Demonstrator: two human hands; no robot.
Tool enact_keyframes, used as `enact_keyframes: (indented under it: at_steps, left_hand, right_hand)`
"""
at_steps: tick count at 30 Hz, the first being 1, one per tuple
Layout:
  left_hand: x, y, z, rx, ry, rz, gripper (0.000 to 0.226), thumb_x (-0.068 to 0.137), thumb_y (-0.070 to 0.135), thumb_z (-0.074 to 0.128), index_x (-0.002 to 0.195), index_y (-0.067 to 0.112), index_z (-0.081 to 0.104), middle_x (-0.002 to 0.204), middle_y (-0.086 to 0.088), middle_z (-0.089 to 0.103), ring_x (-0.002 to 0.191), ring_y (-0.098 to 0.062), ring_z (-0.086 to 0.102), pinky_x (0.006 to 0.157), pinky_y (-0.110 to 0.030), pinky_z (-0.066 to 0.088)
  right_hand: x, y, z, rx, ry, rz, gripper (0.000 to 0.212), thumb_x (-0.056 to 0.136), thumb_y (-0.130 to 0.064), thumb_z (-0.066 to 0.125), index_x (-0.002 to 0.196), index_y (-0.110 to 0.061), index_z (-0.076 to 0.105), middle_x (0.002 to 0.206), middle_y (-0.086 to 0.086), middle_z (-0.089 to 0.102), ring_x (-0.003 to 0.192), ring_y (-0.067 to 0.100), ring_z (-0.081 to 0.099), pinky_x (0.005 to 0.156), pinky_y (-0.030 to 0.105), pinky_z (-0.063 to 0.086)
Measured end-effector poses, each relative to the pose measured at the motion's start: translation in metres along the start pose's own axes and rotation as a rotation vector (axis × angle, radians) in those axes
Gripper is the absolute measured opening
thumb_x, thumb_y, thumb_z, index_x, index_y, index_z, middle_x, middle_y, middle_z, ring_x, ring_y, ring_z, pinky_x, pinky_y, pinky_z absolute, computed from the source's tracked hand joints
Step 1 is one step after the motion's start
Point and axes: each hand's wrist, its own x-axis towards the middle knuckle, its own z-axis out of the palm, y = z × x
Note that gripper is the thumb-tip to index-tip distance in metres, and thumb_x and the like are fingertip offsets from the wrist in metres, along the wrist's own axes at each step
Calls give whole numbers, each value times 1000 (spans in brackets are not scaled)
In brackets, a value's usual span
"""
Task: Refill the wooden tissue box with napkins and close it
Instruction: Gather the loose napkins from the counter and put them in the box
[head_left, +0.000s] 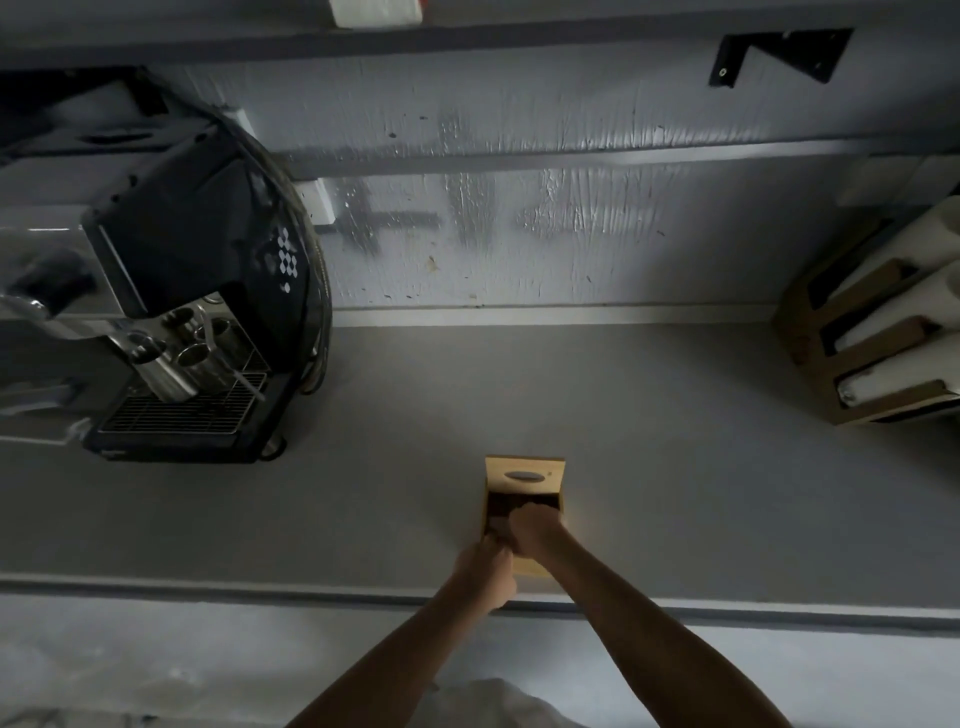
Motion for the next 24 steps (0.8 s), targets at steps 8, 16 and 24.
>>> enact_keyframes:
  at_steps: [8,16,24]
  left_hand:
    - [-2,-9,-16,-137,290,-8,42,89,14,54,130,22,45,138,-11,39,123,-30,45,96,-39,47]
    - [31,-19,-13,-274,50,-79,19,94,26,42,88,23,60,108,-13,61,93,-26,59,81,-36,51]
    - [28,-5,-8,-334,173,-207,26,97,24,40,93,11,62,90,0,63,81,-14,60,66,-21,45]
  right_hand:
    - [-34,29,40,306,563,49,17,90,-13,59,104,-19,64,111,1,59,100,20,57,82,30,54]
    - [-20,28,33,499,403,207,26,93,-35,47,107,-18,61,115,3,54,95,20,56,82,37,55]
    - [-7,29,39,235,297,369,29,92,-23,56,119,-13,57,121,8,49,106,22,52,86,32,51]
